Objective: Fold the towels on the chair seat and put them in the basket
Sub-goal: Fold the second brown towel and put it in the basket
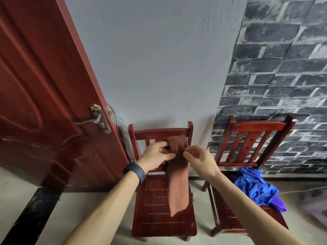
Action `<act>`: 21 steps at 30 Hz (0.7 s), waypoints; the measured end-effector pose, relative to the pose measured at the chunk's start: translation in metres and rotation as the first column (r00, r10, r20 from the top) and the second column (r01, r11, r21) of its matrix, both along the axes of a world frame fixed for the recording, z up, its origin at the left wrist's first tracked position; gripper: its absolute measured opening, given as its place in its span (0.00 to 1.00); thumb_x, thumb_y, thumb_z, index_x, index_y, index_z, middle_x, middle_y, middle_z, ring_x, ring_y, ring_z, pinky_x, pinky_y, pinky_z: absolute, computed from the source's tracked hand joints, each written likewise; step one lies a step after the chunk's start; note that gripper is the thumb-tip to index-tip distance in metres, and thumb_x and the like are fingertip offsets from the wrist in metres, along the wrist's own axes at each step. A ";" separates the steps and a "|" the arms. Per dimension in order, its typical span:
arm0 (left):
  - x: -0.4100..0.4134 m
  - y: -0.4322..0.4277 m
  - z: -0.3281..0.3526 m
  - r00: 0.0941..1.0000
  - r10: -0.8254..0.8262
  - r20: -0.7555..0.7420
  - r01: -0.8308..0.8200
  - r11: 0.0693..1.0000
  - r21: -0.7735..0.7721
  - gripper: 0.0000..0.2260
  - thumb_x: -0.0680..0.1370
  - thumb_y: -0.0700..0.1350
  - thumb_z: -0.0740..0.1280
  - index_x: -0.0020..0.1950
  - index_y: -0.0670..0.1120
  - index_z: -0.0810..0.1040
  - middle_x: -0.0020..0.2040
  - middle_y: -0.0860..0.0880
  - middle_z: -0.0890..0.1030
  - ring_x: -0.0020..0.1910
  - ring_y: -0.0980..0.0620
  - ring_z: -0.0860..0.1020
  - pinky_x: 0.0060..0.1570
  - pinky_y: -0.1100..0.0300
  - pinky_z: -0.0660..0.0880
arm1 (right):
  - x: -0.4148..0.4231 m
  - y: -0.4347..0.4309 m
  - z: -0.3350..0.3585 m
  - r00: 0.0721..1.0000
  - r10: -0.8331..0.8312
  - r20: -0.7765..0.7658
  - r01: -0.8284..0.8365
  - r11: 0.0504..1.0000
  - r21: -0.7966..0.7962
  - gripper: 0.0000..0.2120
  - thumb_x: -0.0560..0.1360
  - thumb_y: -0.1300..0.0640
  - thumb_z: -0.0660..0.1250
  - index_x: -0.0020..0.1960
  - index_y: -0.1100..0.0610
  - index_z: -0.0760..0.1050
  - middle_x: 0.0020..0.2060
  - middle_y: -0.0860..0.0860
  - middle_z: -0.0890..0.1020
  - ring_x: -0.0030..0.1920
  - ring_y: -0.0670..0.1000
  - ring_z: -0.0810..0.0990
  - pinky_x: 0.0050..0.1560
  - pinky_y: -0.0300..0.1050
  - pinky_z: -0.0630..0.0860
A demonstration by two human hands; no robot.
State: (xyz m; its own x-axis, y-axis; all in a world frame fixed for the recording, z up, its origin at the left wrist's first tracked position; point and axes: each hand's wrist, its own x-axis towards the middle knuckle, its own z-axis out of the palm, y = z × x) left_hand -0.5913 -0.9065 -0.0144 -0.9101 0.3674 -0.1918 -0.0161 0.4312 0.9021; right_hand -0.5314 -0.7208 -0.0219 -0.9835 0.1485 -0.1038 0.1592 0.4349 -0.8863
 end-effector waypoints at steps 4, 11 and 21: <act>0.005 0.001 -0.004 0.984 0.177 0.011 -0.178 0.981 0.076 0.11 0.75 0.43 0.73 0.54 0.55 0.82 0.44 0.53 0.84 0.48 0.51 0.82 0.51 0.54 0.80 | 0.007 -0.016 -0.002 0.996 0.089 -0.024 -0.091 0.987 -0.129 0.08 0.81 0.59 0.63 0.49 0.51 0.81 0.46 0.48 0.85 0.47 0.47 0.84 0.54 0.45 0.80; 0.012 0.003 -0.004 0.978 0.107 0.179 -0.150 0.958 0.246 0.11 0.75 0.43 0.73 0.57 0.52 0.82 0.54 0.51 0.85 0.57 0.51 0.81 0.62 0.51 0.76 | 0.006 -0.020 -0.014 0.992 -0.087 0.093 0.109 0.957 -0.268 0.10 0.75 0.52 0.71 0.54 0.52 0.77 0.51 0.50 0.83 0.46 0.52 0.86 0.49 0.52 0.84; 0.008 -0.007 -0.003 0.984 0.046 0.174 -0.065 0.992 0.107 0.10 0.74 0.45 0.74 0.54 0.50 0.83 0.49 0.53 0.86 0.54 0.55 0.82 0.60 0.57 0.76 | 0.010 -0.009 -0.009 0.994 -0.030 0.109 0.078 0.880 -0.469 0.08 0.75 0.60 0.73 0.50 0.64 0.82 0.42 0.59 0.87 0.45 0.57 0.87 0.45 0.43 0.83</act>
